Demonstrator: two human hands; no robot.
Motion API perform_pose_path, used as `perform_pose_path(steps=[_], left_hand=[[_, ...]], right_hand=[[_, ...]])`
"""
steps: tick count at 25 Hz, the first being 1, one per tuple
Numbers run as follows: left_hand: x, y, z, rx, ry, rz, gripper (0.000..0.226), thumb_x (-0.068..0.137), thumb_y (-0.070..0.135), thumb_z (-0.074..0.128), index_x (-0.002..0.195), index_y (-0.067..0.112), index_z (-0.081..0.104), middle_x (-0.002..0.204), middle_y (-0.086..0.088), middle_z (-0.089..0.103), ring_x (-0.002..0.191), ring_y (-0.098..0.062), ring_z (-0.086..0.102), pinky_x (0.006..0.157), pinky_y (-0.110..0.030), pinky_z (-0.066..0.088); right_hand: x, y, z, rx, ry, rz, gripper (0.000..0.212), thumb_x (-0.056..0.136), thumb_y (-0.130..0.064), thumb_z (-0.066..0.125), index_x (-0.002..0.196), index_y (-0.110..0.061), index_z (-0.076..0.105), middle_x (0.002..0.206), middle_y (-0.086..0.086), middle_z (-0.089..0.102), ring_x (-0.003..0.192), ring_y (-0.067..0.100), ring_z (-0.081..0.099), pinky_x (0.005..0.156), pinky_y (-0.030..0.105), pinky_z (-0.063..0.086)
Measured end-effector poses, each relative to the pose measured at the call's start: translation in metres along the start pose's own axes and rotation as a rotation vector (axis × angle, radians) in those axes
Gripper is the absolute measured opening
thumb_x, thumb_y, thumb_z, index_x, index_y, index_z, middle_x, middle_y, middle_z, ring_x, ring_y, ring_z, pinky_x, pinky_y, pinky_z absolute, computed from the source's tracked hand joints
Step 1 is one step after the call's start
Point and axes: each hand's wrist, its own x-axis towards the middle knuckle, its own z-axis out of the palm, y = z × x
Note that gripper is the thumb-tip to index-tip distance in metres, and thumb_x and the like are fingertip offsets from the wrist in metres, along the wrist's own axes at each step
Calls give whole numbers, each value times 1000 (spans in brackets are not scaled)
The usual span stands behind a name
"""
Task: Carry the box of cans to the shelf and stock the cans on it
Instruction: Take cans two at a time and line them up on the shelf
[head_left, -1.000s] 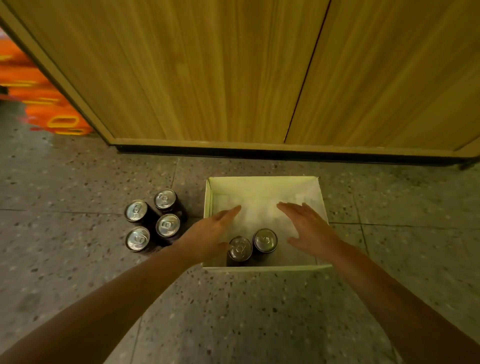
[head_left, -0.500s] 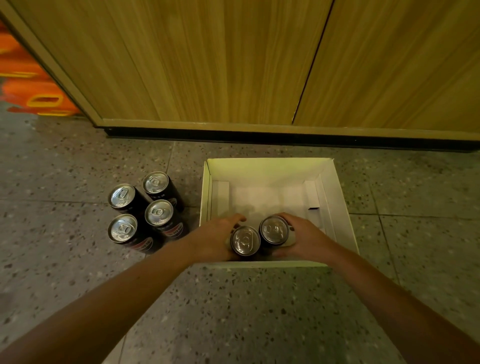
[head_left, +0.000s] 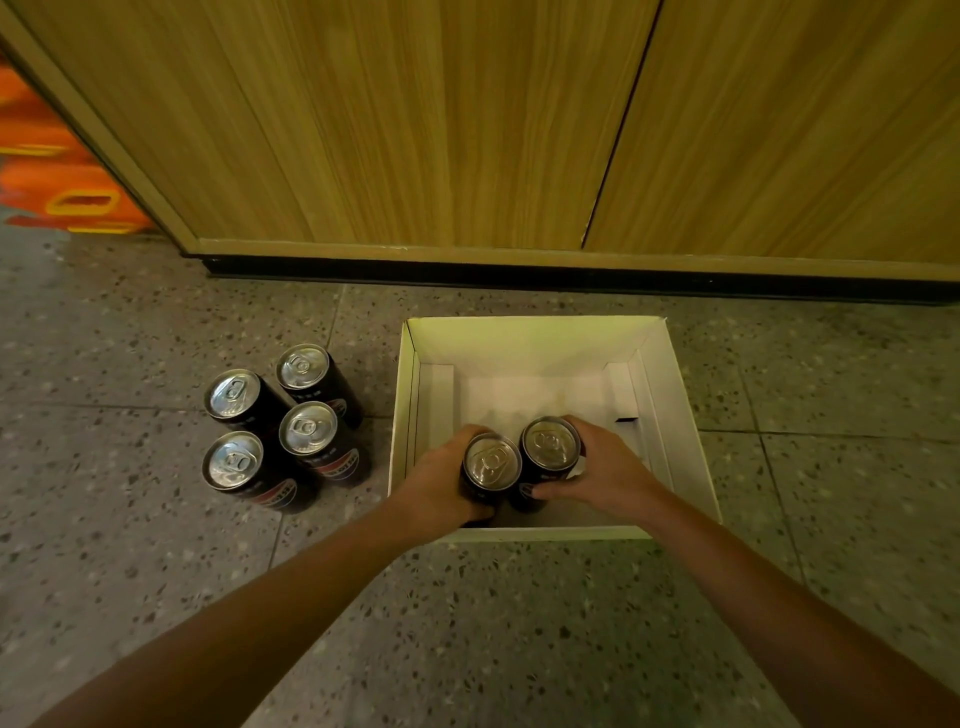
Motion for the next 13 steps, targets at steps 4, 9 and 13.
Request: perform_pose_path(steps=[4, 9, 13], left_hand=[[1, 1, 2, 22, 73, -2, 76, 57, 14, 85, 122, 23, 47, 106, 14, 54, 101, -2, 48, 73, 2, 31], [1, 1, 2, -60, 150, -33, 70, 51, 15, 87, 114, 20, 56, 98, 17, 59, 96, -2, 55, 72, -2, 38], [2, 24, -12, -169, 212, 13, 66, 53, 11, 86, 111, 21, 57, 99, 17, 62, 97, 0, 59, 85, -11, 44]], right_hand=[[1, 3, 0, 30, -17, -14, 71, 52, -20, 87, 115, -18, 55, 114, 2, 64, 106, 15, 59, 95, 32, 46], [1, 3, -2, 99, 7, 10, 71, 50, -23, 88, 114, -20, 57, 111, -3, 65, 106, 13, 59, 90, 32, 51], [-1, -17, -21, 177, 35, -6, 66, 51, -16, 87, 109, -28, 56, 107, -7, 66, 106, 10, 60, 99, 32, 45]])
